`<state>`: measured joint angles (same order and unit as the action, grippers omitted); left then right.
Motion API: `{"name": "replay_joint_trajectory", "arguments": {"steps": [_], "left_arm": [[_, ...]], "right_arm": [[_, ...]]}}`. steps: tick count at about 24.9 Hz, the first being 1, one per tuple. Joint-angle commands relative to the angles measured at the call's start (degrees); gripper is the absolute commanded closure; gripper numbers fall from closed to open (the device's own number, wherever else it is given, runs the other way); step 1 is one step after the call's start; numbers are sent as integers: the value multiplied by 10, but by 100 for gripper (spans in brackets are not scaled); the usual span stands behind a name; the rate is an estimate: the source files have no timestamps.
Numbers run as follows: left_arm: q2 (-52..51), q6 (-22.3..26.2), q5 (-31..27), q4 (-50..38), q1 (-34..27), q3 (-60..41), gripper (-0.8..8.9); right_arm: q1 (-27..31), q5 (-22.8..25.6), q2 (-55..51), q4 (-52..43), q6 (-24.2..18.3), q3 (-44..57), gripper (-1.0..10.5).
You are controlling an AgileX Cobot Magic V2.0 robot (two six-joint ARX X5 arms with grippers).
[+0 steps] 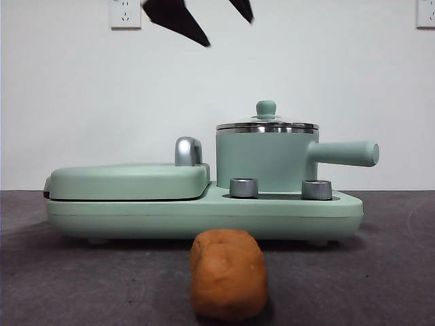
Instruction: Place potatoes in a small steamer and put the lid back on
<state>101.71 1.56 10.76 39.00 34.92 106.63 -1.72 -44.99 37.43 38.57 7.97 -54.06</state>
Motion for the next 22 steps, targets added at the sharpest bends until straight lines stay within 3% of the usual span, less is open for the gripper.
{"name": "replay_joint_trajectory", "arguments": {"steps": [1,8,14,17,22], "left_arm": [[40,7,-4,-16,11,40,346],[105,-12,-6,-25,19,71,347],[157,-11,-16,-84,25,71,349],[168,-10,-51,-91,27,71,350],[176,-10,-50,-88,28,71,350]], "right_arm": [[-1,-1,3,-3,7,-11,436],[-1,-1,3,-3,6,-11,436],[-1,-1,3,-3,6,-11,436],[-1,-1,3,-3,6,-11,436],[-1,0,3,-3,6,-11,436]]}}
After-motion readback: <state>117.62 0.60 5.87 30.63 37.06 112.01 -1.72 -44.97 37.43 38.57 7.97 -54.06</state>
